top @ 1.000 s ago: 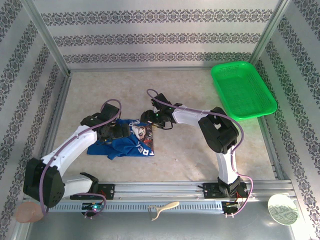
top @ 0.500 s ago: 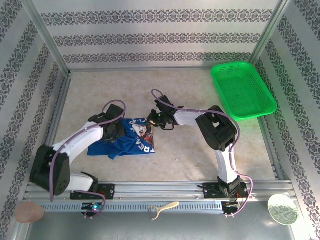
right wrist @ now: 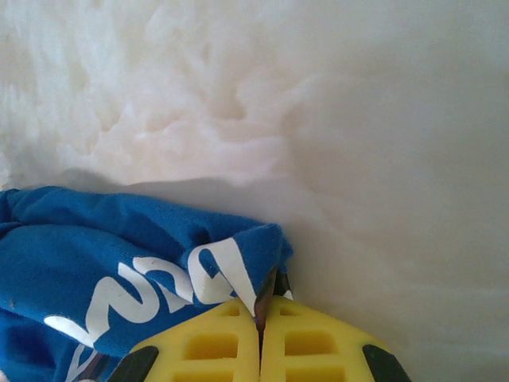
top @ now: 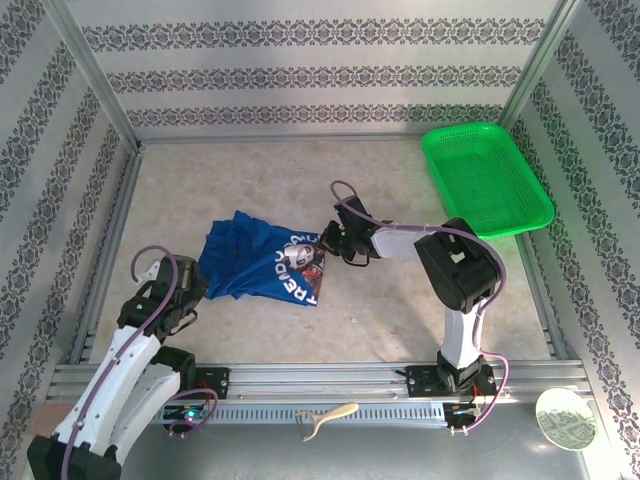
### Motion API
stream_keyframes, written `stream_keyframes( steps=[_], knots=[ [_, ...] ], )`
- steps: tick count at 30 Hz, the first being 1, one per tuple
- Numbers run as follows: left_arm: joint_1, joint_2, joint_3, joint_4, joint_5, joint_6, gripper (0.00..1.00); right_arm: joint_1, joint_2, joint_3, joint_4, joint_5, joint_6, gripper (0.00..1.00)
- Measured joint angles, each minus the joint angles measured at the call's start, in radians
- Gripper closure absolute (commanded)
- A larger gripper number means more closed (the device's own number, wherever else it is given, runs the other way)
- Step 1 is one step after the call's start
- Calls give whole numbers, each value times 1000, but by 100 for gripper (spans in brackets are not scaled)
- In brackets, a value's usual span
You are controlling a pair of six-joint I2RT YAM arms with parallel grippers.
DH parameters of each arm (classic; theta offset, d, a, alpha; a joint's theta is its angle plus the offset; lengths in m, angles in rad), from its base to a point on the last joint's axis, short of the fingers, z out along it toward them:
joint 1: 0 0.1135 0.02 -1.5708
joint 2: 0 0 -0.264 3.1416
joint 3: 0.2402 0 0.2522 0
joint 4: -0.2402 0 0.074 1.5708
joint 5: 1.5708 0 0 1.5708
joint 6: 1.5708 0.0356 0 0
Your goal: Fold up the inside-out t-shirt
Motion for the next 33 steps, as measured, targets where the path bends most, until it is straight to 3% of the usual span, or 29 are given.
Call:
stream_keyframes(
  steps=[5, 12, 16, 20, 23, 26, 27, 30, 33],
  knots=[
    [-5, 43, 51, 89, 91, 20, 35, 0, -55, -56, -10, 51, 3, 100],
    [-188, 458, 77, 384, 282, 14, 34, -1, -239, -239, -44, 163, 43, 100],
    [-236, 657, 79, 506, 333, 10, 34, 15, -398, -382, -74, 227, 79, 100],
    [-224, 871, 199, 510, 357, 79, 34, 120, -559, -517, -112, 299, 142, 100],
    [-198, 988, 346, 352, 403, 148, 34, 282, -657, -601, -137, 353, 225, 100],
    [-173, 1114, 504, 196, 460, 227, 32, 428, -724, -646, -164, 394, 316, 56],
    [-163, 1153, 555, 162, 483, 258, 31, 458, -743, -648, -188, 401, 334, 49],
    [-138, 1234, 675, 161, 538, 362, 25, 481, -828, -620, -302, 428, 324, 43],
    [-111, 1228, 724, 244, 557, 451, 15, 411, -910, -515, -425, 439, 234, 43]
  ],
)
